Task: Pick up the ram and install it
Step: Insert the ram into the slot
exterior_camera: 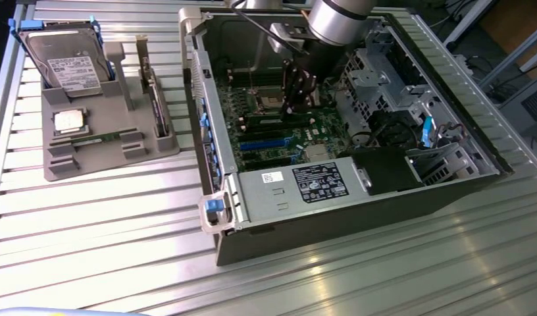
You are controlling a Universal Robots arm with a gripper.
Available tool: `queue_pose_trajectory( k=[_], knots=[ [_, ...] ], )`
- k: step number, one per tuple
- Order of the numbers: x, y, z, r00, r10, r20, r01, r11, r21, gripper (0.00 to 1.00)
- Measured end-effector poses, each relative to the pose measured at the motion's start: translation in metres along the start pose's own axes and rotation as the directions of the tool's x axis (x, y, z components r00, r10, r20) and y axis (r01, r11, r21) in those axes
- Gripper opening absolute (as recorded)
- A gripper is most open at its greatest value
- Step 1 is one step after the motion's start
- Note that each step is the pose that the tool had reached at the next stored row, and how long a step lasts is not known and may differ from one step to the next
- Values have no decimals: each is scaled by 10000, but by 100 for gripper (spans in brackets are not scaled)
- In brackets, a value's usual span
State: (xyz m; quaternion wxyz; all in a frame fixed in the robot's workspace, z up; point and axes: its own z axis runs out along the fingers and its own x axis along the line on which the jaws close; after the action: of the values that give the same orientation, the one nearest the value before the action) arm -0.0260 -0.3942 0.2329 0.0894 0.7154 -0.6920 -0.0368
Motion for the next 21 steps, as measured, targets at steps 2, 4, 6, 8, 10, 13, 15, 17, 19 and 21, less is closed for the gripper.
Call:
queue_pose_trajectory(
  k=[2,4,6,8,10,13,15,17,19,21],
  knots=[
    [3,1,0,10000,-8,60,8,10000,3,14],
    [17,2,2,9992,-65,389,64,10000,18,14],
    [42,3,4,9991,-71,412,71,10000,19,14],
    [88,6,7,9990,-73,436,72,10000,20,14],
    [92,3,8,9990,-77,445,77,10000,20,14],
    [104,1,8,9990,-76,444,76,10000,20,14],
    [106,-9,6,9990,-77,445,76,10000,20,14],
    [107,-20,5,9990,-77,448,76,10000,20,14],
    [107,-34,2,9990,-77,449,76,10000,21,14],
    [108,-59,-3,9990,-77,450,76,10000,19,14]
  ],
)
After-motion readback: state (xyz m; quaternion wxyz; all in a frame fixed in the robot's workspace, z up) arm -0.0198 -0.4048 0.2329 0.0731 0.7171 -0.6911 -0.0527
